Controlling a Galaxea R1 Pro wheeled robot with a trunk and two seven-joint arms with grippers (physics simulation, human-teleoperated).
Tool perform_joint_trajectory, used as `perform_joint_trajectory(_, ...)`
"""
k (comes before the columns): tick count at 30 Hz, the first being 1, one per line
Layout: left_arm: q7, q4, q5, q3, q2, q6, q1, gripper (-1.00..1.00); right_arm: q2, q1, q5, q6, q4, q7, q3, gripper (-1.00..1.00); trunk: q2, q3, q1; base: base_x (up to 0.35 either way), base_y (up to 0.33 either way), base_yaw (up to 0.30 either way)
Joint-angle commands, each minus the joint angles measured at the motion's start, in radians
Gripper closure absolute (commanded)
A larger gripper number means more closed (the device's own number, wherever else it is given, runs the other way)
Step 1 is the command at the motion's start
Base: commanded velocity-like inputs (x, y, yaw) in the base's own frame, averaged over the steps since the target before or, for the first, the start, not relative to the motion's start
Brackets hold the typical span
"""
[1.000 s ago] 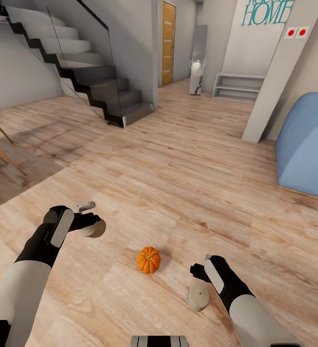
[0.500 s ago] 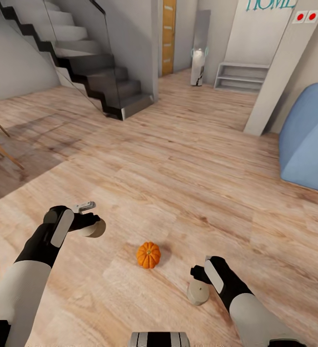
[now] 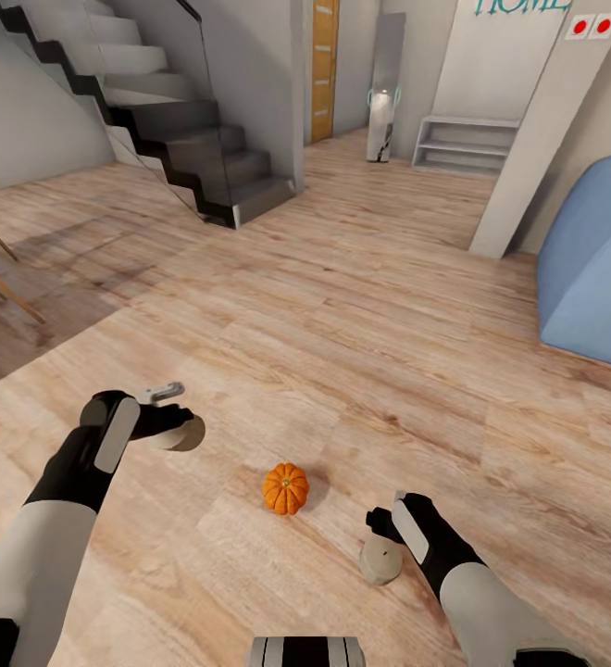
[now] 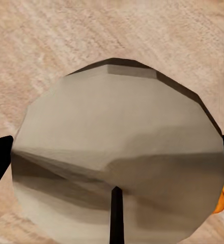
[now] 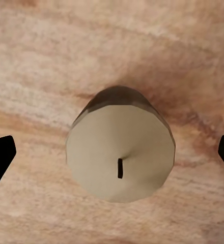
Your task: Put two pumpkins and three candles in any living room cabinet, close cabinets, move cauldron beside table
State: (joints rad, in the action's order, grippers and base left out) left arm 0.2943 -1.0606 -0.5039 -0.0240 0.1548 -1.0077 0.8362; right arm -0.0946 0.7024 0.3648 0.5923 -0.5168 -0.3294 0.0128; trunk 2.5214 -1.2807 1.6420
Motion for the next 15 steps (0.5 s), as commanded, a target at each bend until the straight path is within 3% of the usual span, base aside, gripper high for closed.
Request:
perform_joint_trajectory(1,0.006,-0.005,-0.009,-0.001,0.0,-0.006,0.0,1.0,0.0,0.0,0.01,0.002,-0.002,-0.008,0.001,-1.0,0.0,-0.001,0.0,0.0,0.0,0.0)
perform_joint_trajectory(10,0.006,-0.059,-0.011,-0.003,0.0,-0.039,-0.008,1.0,-0.001,0.0,0.01,0.0,0.005,-0.008,0.001,-1.0,0.002,-0.028,0.003,0.0,0.0,0.0)
perform_joint_trajectory(15,0.005,-0.091,-0.011,-0.002,0.0,-0.039,-0.014,1.0,-0.001,0.0,0.01,-0.002,0.006,-0.008,0.001,-1.0,0.002,-0.028,0.003,0.0,0.0,0.0)
